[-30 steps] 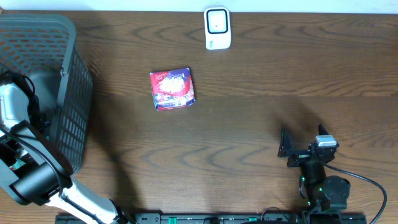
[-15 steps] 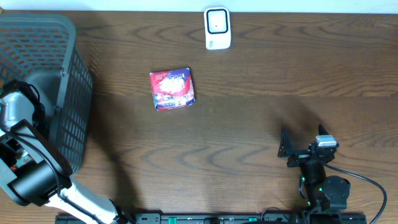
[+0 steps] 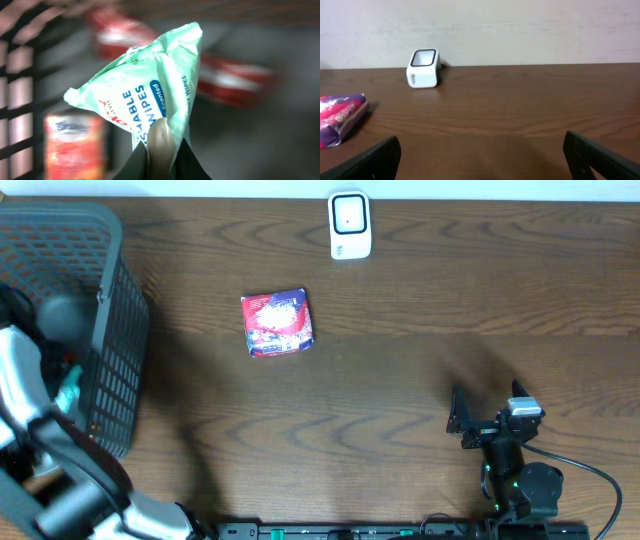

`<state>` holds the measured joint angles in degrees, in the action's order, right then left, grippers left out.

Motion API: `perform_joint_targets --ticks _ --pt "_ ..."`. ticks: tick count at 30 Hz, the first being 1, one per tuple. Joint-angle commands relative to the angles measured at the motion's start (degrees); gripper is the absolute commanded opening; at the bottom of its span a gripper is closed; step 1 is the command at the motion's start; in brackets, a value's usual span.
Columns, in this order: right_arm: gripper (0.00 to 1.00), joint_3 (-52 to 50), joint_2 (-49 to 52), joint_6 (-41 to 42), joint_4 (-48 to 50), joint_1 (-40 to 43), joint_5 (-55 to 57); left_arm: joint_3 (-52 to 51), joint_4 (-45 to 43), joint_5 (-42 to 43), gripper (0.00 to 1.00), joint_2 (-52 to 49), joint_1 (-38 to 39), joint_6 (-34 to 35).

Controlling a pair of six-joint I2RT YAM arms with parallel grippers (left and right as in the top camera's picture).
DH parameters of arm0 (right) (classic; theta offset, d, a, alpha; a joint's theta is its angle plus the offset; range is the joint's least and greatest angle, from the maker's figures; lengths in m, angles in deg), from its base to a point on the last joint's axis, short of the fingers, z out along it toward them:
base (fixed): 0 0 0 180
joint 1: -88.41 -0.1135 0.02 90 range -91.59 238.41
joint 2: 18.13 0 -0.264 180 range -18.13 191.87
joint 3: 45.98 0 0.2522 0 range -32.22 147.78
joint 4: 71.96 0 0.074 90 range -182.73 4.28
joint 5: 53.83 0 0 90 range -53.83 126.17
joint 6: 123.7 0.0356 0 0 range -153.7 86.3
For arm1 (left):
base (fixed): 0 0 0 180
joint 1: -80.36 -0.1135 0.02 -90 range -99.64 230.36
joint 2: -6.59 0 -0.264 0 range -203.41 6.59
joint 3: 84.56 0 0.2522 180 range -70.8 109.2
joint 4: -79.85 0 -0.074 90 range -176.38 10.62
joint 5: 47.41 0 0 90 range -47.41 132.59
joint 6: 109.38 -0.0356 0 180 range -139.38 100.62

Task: Scan the item barcode
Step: 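Reach the left gripper into the basket and grasp the green wipes pack, then carry the green wipes pack to the scanner and set it down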

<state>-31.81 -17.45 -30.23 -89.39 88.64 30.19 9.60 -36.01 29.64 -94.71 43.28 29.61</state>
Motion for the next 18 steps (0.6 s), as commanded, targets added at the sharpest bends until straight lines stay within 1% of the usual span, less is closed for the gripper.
perform_joint_targets --ticks 1,4,8,10,12,13,15,16,18 --pt "0.99 -0.04 -0.31 0.33 -0.22 -0.44 -0.37 2.6 -5.14 17.64 0.08 12.39 -0.07 -13.05" --pt "0.99 -0.04 -0.31 0.33 -0.22 -0.44 -0.37 2.6 -8.35 26.73 0.07 18.53 -0.07 -15.39" --pt "0.99 -0.04 -0.31 0.33 -0.22 -0.44 -0.37 2.6 -10.71 38.56 0.08 23.87 -0.07 -18.86" --pt "0.99 -0.04 -0.31 0.33 -0.22 -0.44 -0.37 2.6 -11.91 45.35 0.08 25.94 0.04 -21.38" --pt "0.99 -0.04 -0.31 0.33 -0.22 -0.44 -0.37 2.6 -13.49 50.49 0.07 27.65 0.66 -25.42" --pt "0.99 -0.04 -0.31 0.33 -0.22 -0.44 -0.37 2.6 -14.38 52.15 0.07 28.55 1.11 -27.89" --pt "0.99 -0.04 -0.31 0.33 -0.22 -0.44 -0.37 2.6 -15.43 52.83 0.07 29.97 1.97 -31.3" --pt "0.99 -0.04 -0.31 0.33 -0.22 -0.44 -0.37 2.6 -15.96 52.85 0.07 30.6 2.43 -32.41" --pt "0.99 -0.04 -0.31 0.33 -0.22 -0.44 -0.37 2.6 -16.61 52.87 0.07 31.28 3.39 -32.48"
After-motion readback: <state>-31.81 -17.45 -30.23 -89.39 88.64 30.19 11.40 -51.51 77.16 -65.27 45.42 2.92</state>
